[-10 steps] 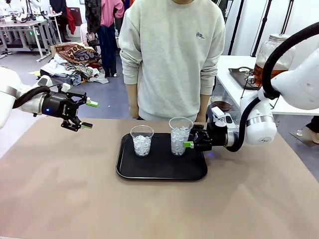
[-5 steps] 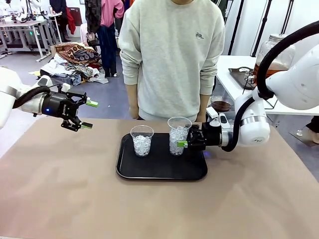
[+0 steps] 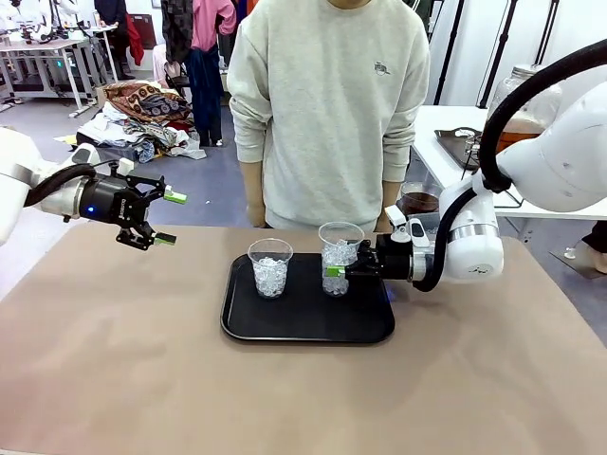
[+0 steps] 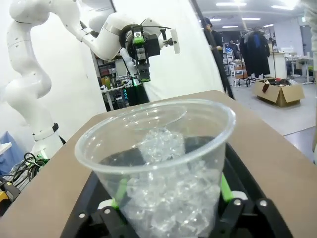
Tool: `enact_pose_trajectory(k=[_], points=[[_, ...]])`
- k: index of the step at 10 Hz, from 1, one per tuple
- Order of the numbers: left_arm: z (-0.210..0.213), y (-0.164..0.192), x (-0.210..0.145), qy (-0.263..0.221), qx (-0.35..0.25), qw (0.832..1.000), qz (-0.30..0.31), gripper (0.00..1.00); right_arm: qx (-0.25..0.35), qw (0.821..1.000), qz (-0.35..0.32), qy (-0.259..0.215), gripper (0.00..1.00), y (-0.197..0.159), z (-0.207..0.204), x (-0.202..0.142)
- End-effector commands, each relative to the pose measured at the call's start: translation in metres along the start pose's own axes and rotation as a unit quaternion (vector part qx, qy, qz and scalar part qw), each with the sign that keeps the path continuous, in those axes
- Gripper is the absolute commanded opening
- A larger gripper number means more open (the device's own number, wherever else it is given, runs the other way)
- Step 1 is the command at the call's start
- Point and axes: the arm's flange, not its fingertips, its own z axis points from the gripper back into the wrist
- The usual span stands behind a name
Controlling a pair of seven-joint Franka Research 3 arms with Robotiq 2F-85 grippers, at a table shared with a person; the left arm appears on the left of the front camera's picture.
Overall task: Pour the drink into the iced cup.
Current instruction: Pick up the iced cup indicated by the human and present it to them.
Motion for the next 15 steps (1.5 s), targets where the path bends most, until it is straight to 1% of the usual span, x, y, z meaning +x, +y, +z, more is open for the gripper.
enact_pose_trajectory(k=[1, 4, 6, 8, 9, 10, 12, 14, 15], points=[[0.001, -0.001, 0.0, 0.003, 0.004, 1.0, 0.008, 1.0, -0.012, 1.0, -0.005, 0.008, 0.76, -0.007, -0.005, 0.005], [0.001, -0.001, 0.0, 0.003, 0.004, 1.0, 0.008, 1.0, 0.007, 1.0, -0.013, 0.0, 0.76, -0.002, -0.001, 0.013], [0.001, -0.001, 0.0, 0.003, 0.004, 1.0, 0.008, 1.0, 0.018, 1.0, -0.018, -0.013, 0.76, 0.001, 0.004, 0.024], [0.001, -0.001, 0.0, 0.003, 0.004, 1.0, 0.008, 1.0, 0.031, 0.999, -0.016, -0.024, 0.76, -0.001, 0.009, 0.042], [0.001, -0.001, 0.0, 0.003, 0.004, 1.0, 0.008, 1.0, 0.036, 0.999, -0.011, -0.03, 0.76, -0.003, 0.012, 0.056], [0.001, -0.001, 0.0, 0.003, 0.004, 1.0, 0.008, 1.0, 0.04, 0.999, -0.017, -0.026, 0.76, -0.006, 0.012, 0.069], [0.001, -0.001, 0.0, 0.003, 0.004, 1.0, 0.008, 1.0, 0.049, 0.999, -0.004, -0.018, 0.76, -0.015, 0.013, 0.092], [0.001, -0.001, 0.0, 0.003, 0.004, 1.0, 0.008, 1.0, 0.052, 0.998, -0.008, -0.016, 0.76, -0.024, 0.013, 0.114], [0.001, -0.001, 0.0, 0.003, 0.004, 1.0, 0.008, 1.0, 0.054, 0.998, -0.011, -0.022, 0.76, -0.028, 0.014, 0.122]])
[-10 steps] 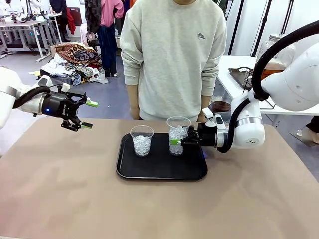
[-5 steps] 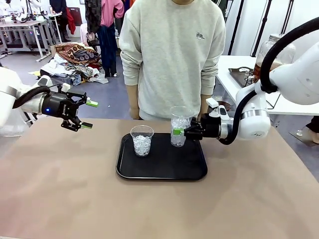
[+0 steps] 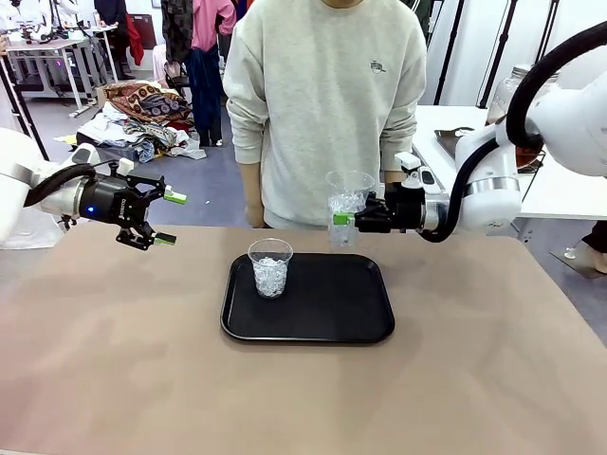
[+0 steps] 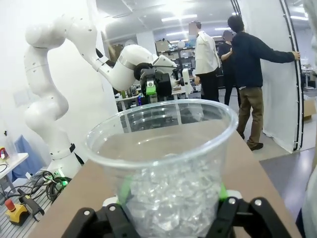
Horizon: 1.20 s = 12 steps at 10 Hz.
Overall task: Pour the drink into the iced cup.
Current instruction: Pick up the iced cup indicated by the human and present it to them, then open the gripper to release the iced cup you were holding.
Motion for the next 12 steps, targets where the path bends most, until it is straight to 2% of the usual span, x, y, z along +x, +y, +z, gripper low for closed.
enact_pose_trajectory(k=[1, 2, 3, 12], points=[[0.001, -0.001, 0.0, 0.003, 0.004, 1.0, 0.007, 1.0, 0.009, 1.0, -0.014, -0.006, 0.76, -0.008, 0.003, 0.017], [0.001, -0.001, 0.0, 0.003, 0.004, 1.0, 0.007, 1.0, 0.013, 1.0, -0.016, -0.003, 0.76, -0.008, 0.003, 0.02], [0.001, -0.001, 0.0, 0.003, 0.004, 1.0, 0.007, 1.0, 0.0, 1.0, -0.001, -0.002, 0.76, -0.004, 0.001, 0.007], [0.001, -0.001, 0.0, 0.003, 0.004, 1.0, 0.007, 1.0, 0.0, 1.0, -0.001, -0.002, 0.76, -0.004, 0.001, 0.007]])
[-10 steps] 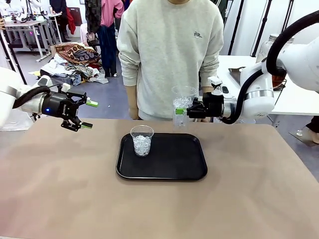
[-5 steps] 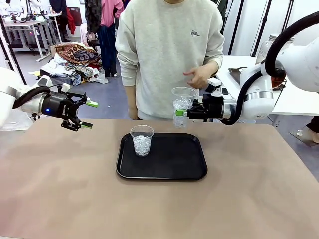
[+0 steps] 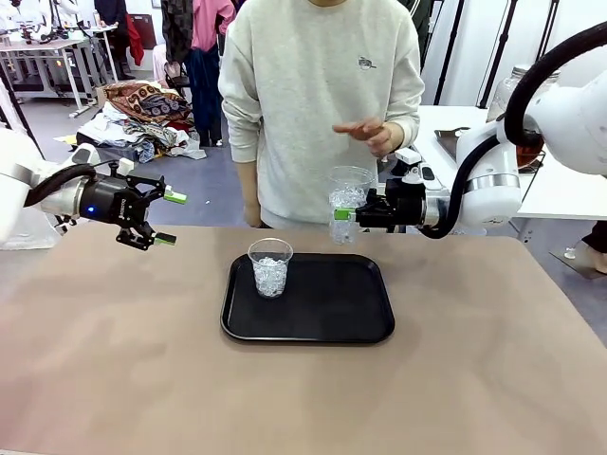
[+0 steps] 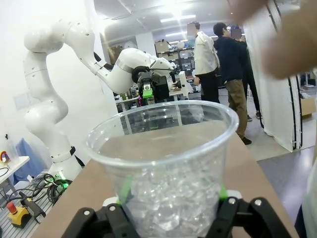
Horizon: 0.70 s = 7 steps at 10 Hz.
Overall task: Pour the drink into the iced cup.
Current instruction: Open the gripper to release the iced cup you were holding.
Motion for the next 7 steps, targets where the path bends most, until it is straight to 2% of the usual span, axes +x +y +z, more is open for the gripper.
enact_pose_trajectory(k=[1, 7], points=[[0.0008, -0.001, -0.0005, 0.003, 0.004, 1.0, 0.007, 1.0, 0.001, 1.0, 0.008, 0.0, 0.76, 0.0023, -0.0013, 0.0047], [0.0008, -0.001, -0.0005, 0.003, 0.004, 1.0, 0.007, 1.0, 0.001, 1.0, 0.008, 0.0, 0.76, 0.0023, -0.0013, 0.0047]])
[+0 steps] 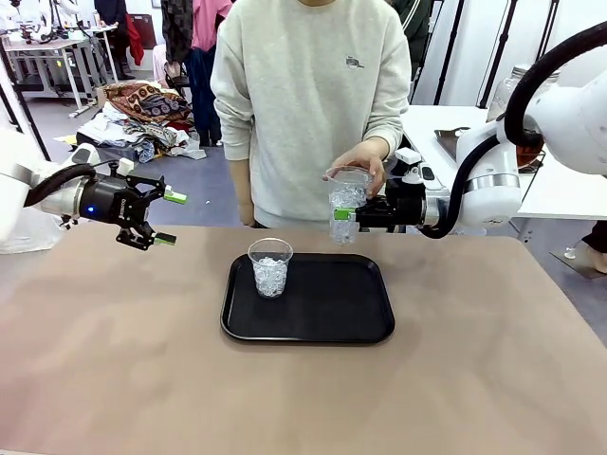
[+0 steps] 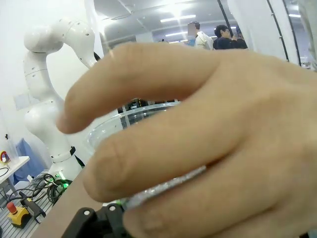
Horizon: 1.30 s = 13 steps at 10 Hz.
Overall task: Pour the drink into the iced cup.
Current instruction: Open the gripper to release the iced cup you were holding.
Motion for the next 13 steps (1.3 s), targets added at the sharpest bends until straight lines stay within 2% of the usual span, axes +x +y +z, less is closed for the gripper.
enact_pose_trajectory(k=[1, 13], points=[[0.0008, -0.001, -0.0005, 0.003, 0.004, 1.0, 0.007, 1.0, 0.001, 1.0, 0.008, 0.0, 0.76, 0.0023, -0.0012, 0.0047], [0.0008, -0.001, -0.0005, 0.003, 0.004, 1.0, 0.007, 1.0, 0.001, 1.0, 0.008, 0.0, 0.76, 0.0023, -0.0012, 0.0047]])
